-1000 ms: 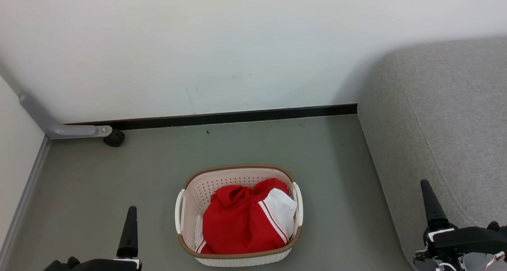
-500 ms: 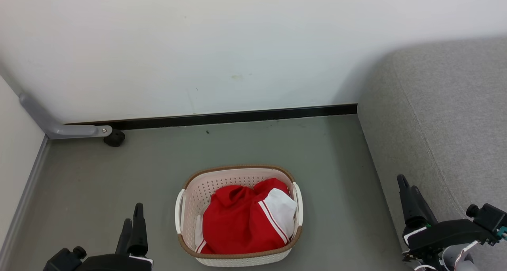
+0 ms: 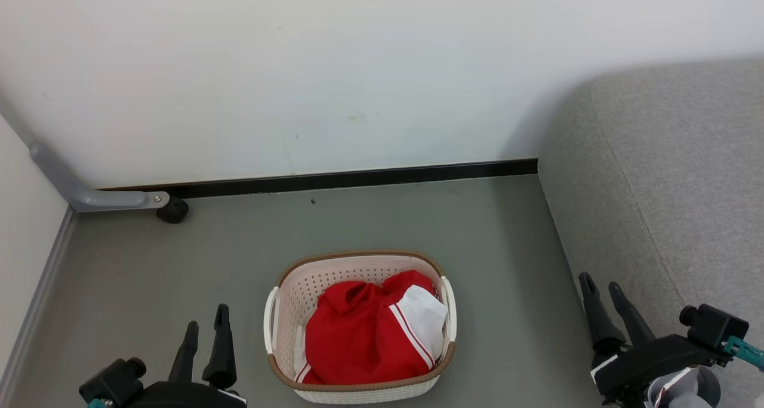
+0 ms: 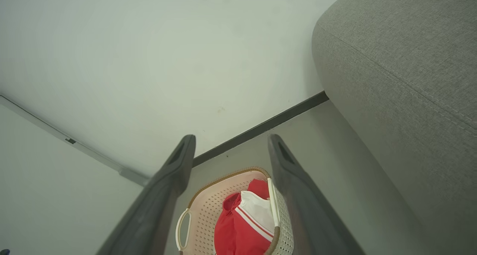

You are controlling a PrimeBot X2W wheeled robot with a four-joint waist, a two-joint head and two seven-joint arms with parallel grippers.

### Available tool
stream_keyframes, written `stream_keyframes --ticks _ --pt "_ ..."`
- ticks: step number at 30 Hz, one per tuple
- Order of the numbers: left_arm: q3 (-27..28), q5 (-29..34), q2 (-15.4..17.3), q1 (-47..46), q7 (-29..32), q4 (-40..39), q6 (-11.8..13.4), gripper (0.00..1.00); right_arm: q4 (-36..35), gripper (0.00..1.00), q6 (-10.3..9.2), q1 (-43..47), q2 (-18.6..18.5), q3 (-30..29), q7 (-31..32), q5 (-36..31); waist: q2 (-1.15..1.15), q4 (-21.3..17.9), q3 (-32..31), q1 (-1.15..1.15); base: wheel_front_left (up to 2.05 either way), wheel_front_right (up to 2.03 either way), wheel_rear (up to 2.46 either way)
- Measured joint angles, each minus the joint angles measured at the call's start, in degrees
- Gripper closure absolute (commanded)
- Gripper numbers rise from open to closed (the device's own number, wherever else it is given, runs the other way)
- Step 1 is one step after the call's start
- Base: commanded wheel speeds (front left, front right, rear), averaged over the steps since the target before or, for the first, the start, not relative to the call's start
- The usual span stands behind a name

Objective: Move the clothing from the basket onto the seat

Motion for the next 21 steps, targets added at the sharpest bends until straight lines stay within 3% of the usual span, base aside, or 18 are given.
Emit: stream_keyframes --ticks 21 --pt "-2.5 20.3 1.8 -0.4 -4.3 2.6 -0.1 0.0 6.2 0.0 -0.38 -0.8 -1.9 4.4 -4.4 -16.4 0.0 -0.2 -0.3 0.0 0.0 0.0 0.0"
